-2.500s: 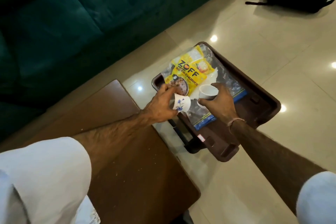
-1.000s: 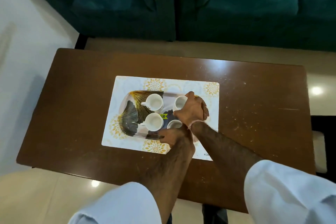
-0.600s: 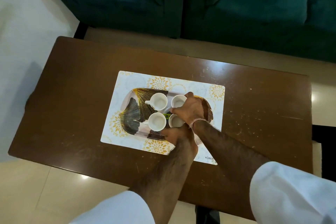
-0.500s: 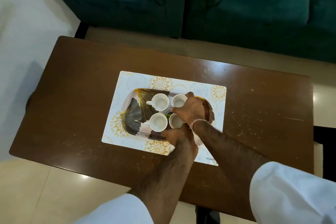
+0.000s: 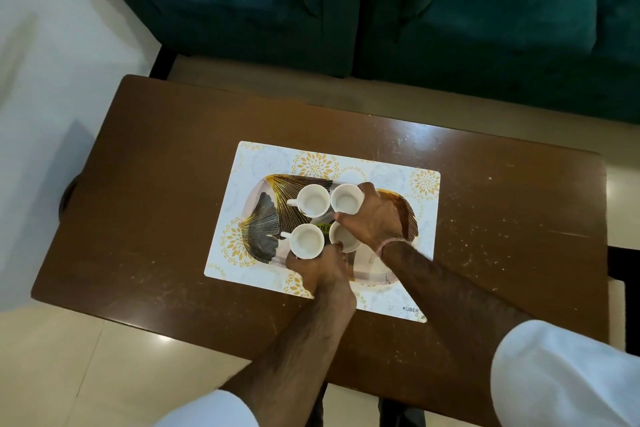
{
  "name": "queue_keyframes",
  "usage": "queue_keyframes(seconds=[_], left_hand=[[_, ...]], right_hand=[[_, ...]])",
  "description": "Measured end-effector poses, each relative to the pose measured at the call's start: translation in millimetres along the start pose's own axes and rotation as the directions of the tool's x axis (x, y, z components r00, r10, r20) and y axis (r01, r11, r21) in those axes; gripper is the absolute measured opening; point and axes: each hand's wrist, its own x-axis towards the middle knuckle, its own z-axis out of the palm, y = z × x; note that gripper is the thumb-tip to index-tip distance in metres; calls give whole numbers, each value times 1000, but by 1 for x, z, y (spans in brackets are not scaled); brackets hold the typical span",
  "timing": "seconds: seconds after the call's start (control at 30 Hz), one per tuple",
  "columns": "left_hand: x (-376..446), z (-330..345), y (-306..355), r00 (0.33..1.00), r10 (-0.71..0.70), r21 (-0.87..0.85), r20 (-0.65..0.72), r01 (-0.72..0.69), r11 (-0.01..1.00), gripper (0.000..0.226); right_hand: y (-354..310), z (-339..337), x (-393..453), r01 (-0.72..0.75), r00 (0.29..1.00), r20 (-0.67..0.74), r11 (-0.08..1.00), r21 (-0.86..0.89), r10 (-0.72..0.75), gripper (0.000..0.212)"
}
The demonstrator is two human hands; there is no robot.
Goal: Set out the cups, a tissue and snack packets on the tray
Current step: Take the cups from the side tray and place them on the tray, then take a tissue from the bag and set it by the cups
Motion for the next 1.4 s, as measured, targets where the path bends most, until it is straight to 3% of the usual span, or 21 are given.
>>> queue_keyframes(seconds=[0.13, 0.43, 0.53, 0.6, 0.67, 0.8, 0.87, 0.93, 1.07, 1.17, 1.4], left_hand=[[7, -5, 8, 994, 79, 243, -73, -59, 968, 74], [11, -4, 8, 995, 96, 300, 13, -95, 949, 76], [12, -9, 15, 991, 133, 364, -18, -117, 924, 75], [12, -14, 25, 975, 217, 478, -42, -171, 862, 74], [10, -21, 38, 943, 334, 622, 7, -265, 737, 78], [4, -31, 73, 812, 508, 816, 288, -485, 314, 82], [-4, -28, 96, 746, 488, 816, 454, -568, 108, 76], [-18, -17, 122, 690, 442, 775, 574, -631, -22, 74], [-60, 16, 182, 574, 364, 652, 733, -747, -135, 83], [-99, 43, 224, 435, 392, 550, 811, -796, -253, 86], [-211, 100, 320, 208, 490, 428, 847, -813, -395, 92]], right_hand=[[1, 3, 1, -5, 1000, 1, 1000, 3, 5, 68], [3, 7, -1, -29, 1000, -3, 1000, -3, 29, 68], [4, 5, -4, -8, 1000, 3, 1000, 4, 8, 73], [4, 1, -7, -6, 1000, 21, 1000, -5, 6, 81], [3, -6, -11, -7, 1000, 29, 999, -54, 9, 87], [-8, -28, -17, -9, 997, 69, 980, -198, 24, 92], [-22, -47, -19, 6, 996, 85, 980, -198, 11, 91], [-39, -68, -21, 49, 998, 58, 981, -187, -39, 85], [-83, -126, -29, 148, 987, -43, 973, -176, -158, 79], [-116, -175, -38, 212, 966, -111, 964, -163, -232, 76], [-189, -303, -68, 302, 863, -342, 922, -242, -373, 73]])
